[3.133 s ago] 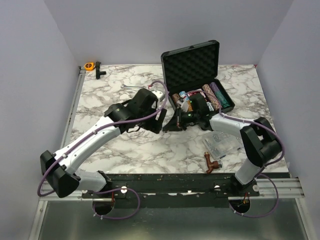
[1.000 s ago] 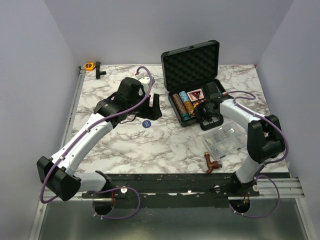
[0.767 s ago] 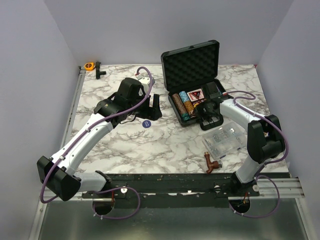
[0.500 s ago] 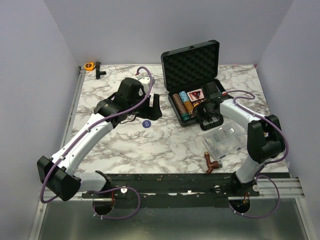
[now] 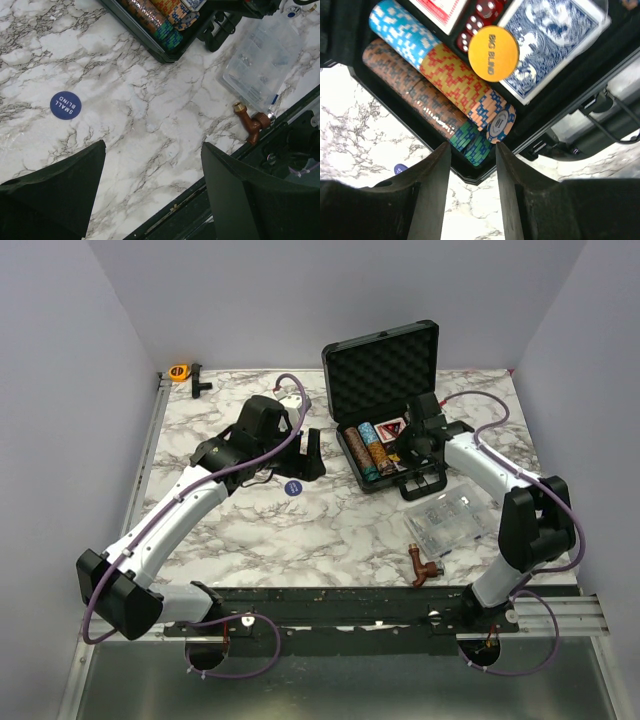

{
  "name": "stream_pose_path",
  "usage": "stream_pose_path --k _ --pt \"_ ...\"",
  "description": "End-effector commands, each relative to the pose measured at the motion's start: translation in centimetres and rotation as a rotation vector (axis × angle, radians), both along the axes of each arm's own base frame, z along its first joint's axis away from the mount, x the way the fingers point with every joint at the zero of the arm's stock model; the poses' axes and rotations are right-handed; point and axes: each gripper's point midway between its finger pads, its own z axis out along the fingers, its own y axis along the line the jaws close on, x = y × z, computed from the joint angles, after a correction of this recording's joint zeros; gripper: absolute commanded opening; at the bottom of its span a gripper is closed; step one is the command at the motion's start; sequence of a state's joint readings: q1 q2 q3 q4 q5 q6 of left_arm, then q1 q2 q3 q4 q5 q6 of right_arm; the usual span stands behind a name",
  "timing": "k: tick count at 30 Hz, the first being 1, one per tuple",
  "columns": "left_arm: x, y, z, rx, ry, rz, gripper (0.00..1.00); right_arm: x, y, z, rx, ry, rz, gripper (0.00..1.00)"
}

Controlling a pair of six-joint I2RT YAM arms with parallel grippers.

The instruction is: Pack up texas hold em set

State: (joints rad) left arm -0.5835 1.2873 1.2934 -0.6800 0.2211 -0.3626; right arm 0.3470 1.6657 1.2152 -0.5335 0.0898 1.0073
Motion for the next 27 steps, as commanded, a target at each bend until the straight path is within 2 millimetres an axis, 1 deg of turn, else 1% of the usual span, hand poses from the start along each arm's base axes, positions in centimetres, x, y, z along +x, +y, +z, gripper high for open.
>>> stream_pose_path --k 1,6,12,15,20,22,27 --pt "0.2 -0.3 -0.4 -0.012 0.007 -0.022 0.77 0.5 -2.3 1.7 -0.18 -0.032 0.112 0.43" --pt "0.2 -0.6 -0.5 -0.029 0.023 -0.03 0.77 0.7 -1.5 1.2 -0.168 -0.001 0.167 0.42" --pt "0.4 -0.4 -0.7 -0.027 0.026 -0.021 0.77 0.5 -1.3 0.2 -0.149 0.019 0.136 0.38" --pt "0.4 -0.4 -0.7 -0.029 0.026 -0.022 0.77 0.3 -1.3 -0.4 -0.136 0.028 0.119 0.38" --pt "0.3 -0.4 -0.6 -0.035 0.028 -0.024 0.77 0.5 -1.0 -1.2 -0.121 0.027 0.107 0.37" --pt "0.3 -0.4 -0.7 -0.034 0.027 -0.024 0.77 0.5 -0.8 -1.6 -0.107 0.036 0.106 0.33" --pt "0.4 -0.3 -0.6 -0.033 0.023 -0.019 0.77 0.9 0.2 -2.7 -0.058 0.035 0.111 0.28"
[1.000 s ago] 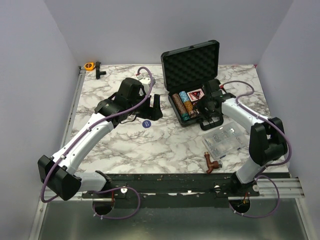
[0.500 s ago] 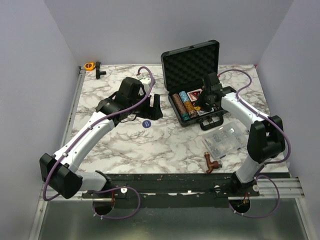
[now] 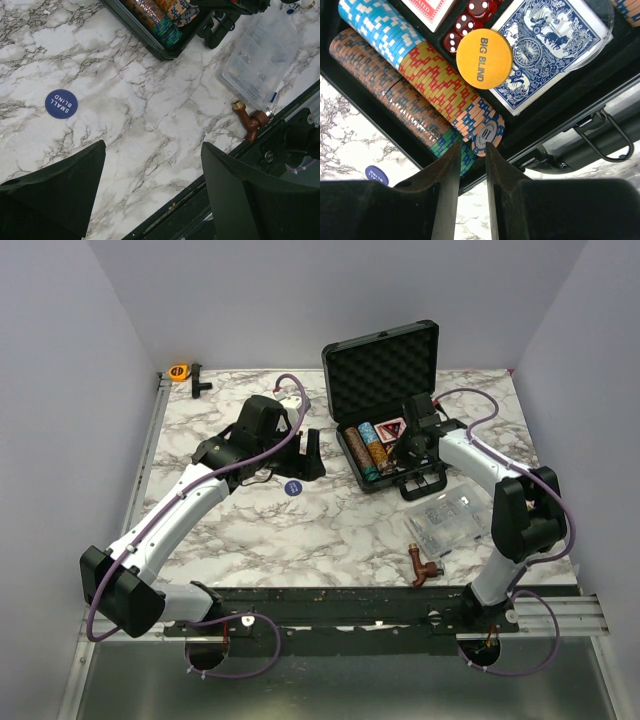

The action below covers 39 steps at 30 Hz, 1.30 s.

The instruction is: Pack up texas hold em set

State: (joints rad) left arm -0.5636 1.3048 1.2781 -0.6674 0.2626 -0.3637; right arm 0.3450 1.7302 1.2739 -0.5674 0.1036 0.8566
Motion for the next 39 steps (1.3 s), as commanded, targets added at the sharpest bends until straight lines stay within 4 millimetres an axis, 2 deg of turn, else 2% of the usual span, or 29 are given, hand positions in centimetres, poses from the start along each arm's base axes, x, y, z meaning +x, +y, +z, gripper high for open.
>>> stream_pose_path --k 1,7,11,15,16,19,22,28,33,39 --pt "0.2 -0.2 0.2 -0.021 -0.006 -0.008 0.76 0.4 1.0 -1.9 0.056 0.025 -0.005 0.27" --pt "0.2 -0.2 0.1 -0.019 -0.006 -0.006 0.77 0.4 1.9 -3.8 0.099 0.052 -0.001 0.21" --pt "0.2 -0.3 0.0 -0.019 -0.001 -0.007 0.77 0.6 2.6 -4.0 0.125 0.062 0.018 0.17" --pt "0.2 -0.2 -0.1 -0.018 0.0 -0.008 0.77 0.8 2.2 -2.4 0.098 0.034 0.035 0.16" --pt "0.2 -0.3 -0.1 -0.019 0.001 -0.008 0.77 0.9 1.5 -1.9 0.066 0.022 0.023 0.17" --pt "0.2 -0.3 -0.1 -0.02 0.005 -0.011 0.77 0.5 0.4 -0.5 0.01 -0.002 0.03 0.23" --pt "0.2 -0.4 -0.1 -0.024 0.008 -0.014 0.77 -0.1 -0.7 0.1 -0.028 -0.004 0.031 0.31" --pt "0.1 -0.5 -0.1 -0.028 0.01 -0.018 0.77 -0.8 -1.7 0.5 -0.031 -0.015 0.02 0.32" --pt "0.0 -0.5 -0.1 -0.029 0.011 -0.018 0.77 -0.7 -1.1 -0.3 -0.002 -0.004 0.025 0.28" --pt "0.1 -0.5 -0.3 -0.026 0.014 -0.017 0.77 -0.7 1.1 -1.9 0.1 0.034 0.059 0.2"
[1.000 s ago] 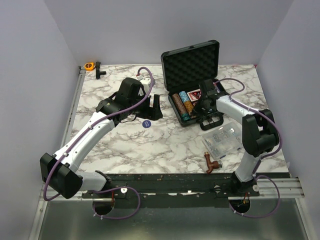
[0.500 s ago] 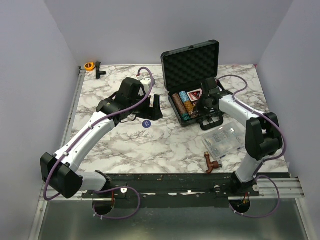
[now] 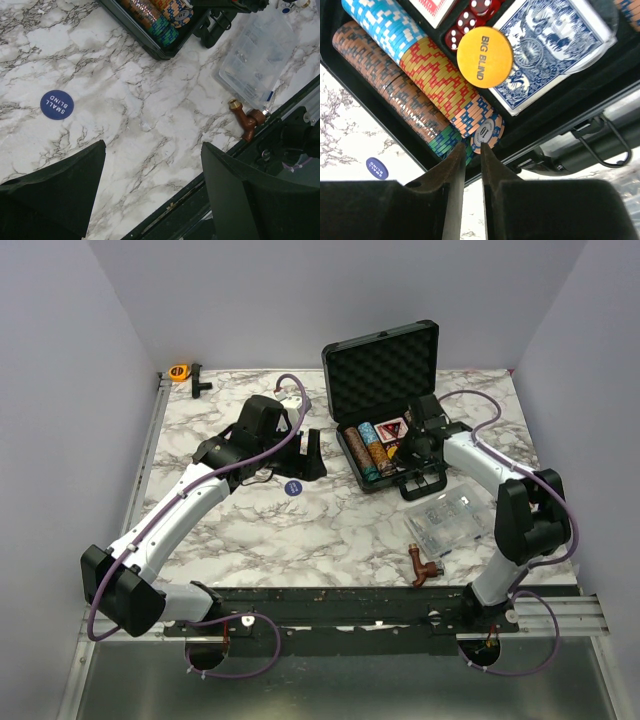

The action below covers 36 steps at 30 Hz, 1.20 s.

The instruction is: Pack up texas hold em set

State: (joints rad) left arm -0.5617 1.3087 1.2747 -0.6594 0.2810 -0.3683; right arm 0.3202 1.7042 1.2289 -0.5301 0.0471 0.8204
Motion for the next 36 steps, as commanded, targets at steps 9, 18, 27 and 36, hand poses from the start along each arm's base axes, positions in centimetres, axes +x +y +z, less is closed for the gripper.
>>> stream_pose_path --k 9,18,27,36 --pt "0.2 -0.3 -0.5 -0.011 0.019 -0.012 0.77 0.5 2.3 -3.7 0.103 0.05 0.028 0.13" --pt "0.1 -0.4 -0.5 -0.013 0.025 -0.017 0.77 0.8 -0.7 0.1 -0.045 -0.02 0.006 0.17" --pt "0.1 -0.5 -0.5 -0.017 0.027 -0.019 0.77 -0.7 -0.2 -1.1 -0.006 0.027 0.025 0.18" --pt "0.2 -0.3 -0.6 -0.006 0.023 -0.011 0.77 -0.6 1.7 -3.9 0.089 0.07 0.03 0.14"
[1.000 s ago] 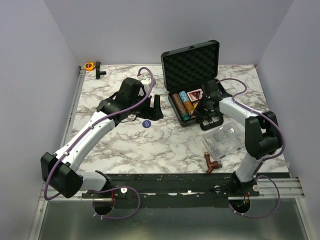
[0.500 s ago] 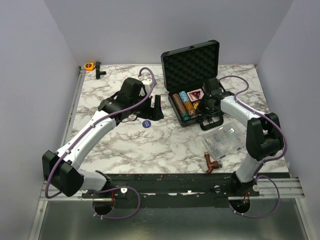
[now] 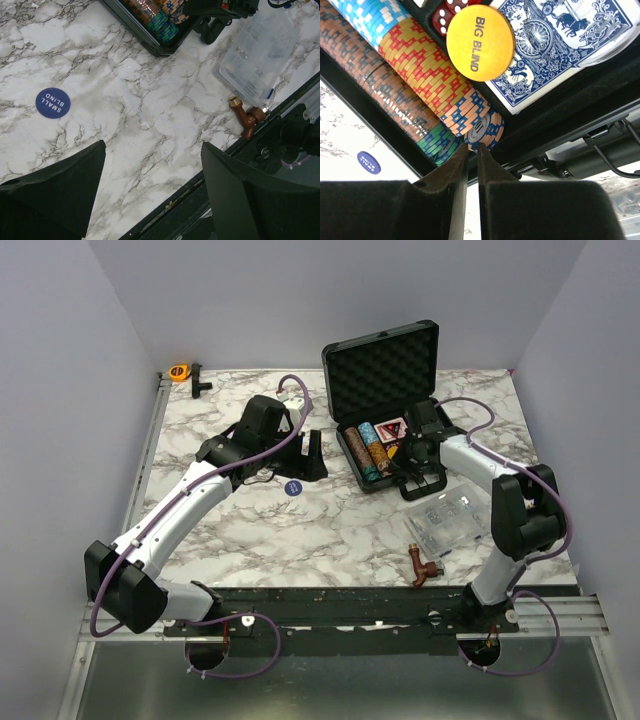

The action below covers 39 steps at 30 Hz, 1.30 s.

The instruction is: Pack up texas hold em set

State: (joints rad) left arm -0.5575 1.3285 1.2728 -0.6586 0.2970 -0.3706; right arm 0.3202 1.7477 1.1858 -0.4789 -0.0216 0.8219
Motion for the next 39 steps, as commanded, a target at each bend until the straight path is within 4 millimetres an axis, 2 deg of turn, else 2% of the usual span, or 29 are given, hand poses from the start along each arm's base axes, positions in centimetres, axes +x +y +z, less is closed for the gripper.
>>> stream_pose_path --k 1,4,9,12,15,17,20,24,27,29,31,35,39 --pt "0.1 -0.1 0.1 -0.01 -0.002 -0.006 0.77 0.4 0.8 -1.3 0.048 0.014 -0.006 0.14" --pt "0.0 -0.2 0.1 -0.014 0.003 -0.01 0.77 1.0 1.2 -0.5 0.057 -0.001 0.006 0.14" --pt "0.2 -0.1 0.1 -0.01 0.001 -0.004 0.77 1.8 0.8 2.7 0.01 -0.09 0.059 0.19" --pt "0.3 0.0 0.1 -0.016 0.008 0.004 0.77 1.9 1.4 5.2 -0.047 -0.175 0.124 0.39" --pt "0.6 0.2 0.0 -0.026 0.019 0.018 0.77 2.0 2.9 7.3 -0.09 -0.257 0.201 0.57" --pt "1.0 0.6 -0.2 -0.029 0.03 0.042 0.77 1.8 4.7 8.1 -0.125 -0.3 0.274 0.66" --pt "2.1 2.3 -0.2 -0.035 0.035 0.123 0.77 1.3 8.9 8.3 -0.192 -0.354 0.417 0.78" --pt "4.0 5.7 0.3 -0.064 0.024 0.278 0.77 0.0 15.1 6.9 -0.227 -0.399 0.619 0.84" --pt "5.5 9.9 0.4 -0.07 0.017 0.447 0.8 -1.3 19.6 5.4 -0.229 -0.428 0.756 0.9" --pt "6.0 12.4 0.6 -0.104 0.023 0.54 0.83 -2.0 21.8 4.2 -0.241 -0.434 0.812 0.98" --pt "6.3 14.0 0.7 -0.152 0.033 0.607 0.85 -2.7 23.7 3.1 -0.245 -0.432 0.865 1.0" --pt "6.5 16.2 0.4 -0.199 0.052 0.689 0.87 -3.5 25.5 0.5 -0.297 -0.409 0.924 1.0" --pt "6.8 16.8 0.0 -0.238 0.081 0.707 0.87 -3.6 25.6 -1.3 -0.375 -0.395 0.943 0.98"
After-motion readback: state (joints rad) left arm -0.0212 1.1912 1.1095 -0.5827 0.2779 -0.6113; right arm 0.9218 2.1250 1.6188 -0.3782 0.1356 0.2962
